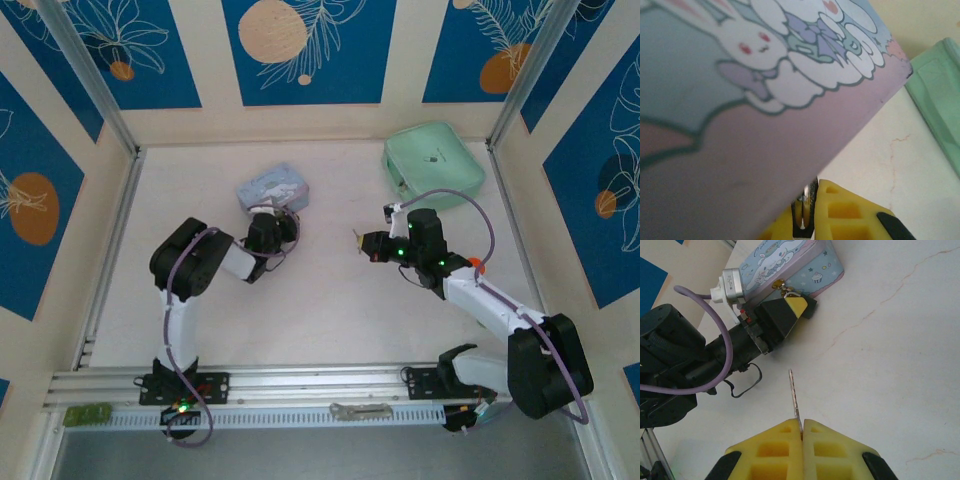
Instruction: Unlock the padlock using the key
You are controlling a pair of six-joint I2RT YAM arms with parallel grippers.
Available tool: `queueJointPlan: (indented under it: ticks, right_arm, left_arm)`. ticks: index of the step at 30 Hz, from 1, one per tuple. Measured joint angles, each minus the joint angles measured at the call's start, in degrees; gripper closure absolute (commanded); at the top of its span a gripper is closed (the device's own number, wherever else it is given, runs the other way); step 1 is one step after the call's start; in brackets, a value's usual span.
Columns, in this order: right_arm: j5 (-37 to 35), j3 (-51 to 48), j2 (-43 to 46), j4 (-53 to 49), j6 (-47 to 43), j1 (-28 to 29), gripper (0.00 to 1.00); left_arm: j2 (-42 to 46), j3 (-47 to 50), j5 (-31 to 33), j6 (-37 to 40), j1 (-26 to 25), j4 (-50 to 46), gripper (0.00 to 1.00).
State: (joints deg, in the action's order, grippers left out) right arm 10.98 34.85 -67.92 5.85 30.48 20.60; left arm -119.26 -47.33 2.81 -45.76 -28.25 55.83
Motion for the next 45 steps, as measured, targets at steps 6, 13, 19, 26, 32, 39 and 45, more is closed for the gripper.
queueJointPlan:
  ticks: [6,13,19,26,32,39,45]
  right_arm:
    - [4.0,0.0,-3.9,1.2,0.0,0.0,1.00]
    - [11.1,0.0,-10.5,5.2,0.5,0.0,1.00]
    - [17.1,0.3,-17.6,9.5,1.6,0.0,1.00]
    - [22.9,3.9,-25.6,14.3,2.6,0.0,1.00]
    - [27.0,7.0,-31.5,19.0,4.1,0.0,1.00]
    - [28.7,7.3,-34.3,22.4,5.4,0.4,1.00]
    - [28.8,7.3,-36.9,24.5,6.6,1.0,1.00]
  left_arm:
    - [2.7,4.4,-7.6,-8.7,0.4,3.5,1.00]
    - [3.4,8.2,-15.3,-18.6,0.4,12.3,1.00]
    - [3.3,9.3,-20.7,-26.6,0.5,17.1,1.00]
    - [3.7,13.1,-24.0,-29.5,0.5,20.1,1.00]
    - [4.5,15.7,-25.3,-30.8,0.5,21.8,1.00]
    - [4.5,16.2,-26.3,-33.0,0.5,21.3,1.00]
    - [5.5,16.1,-27.3,-34.6,0.2,21.3,1.00]
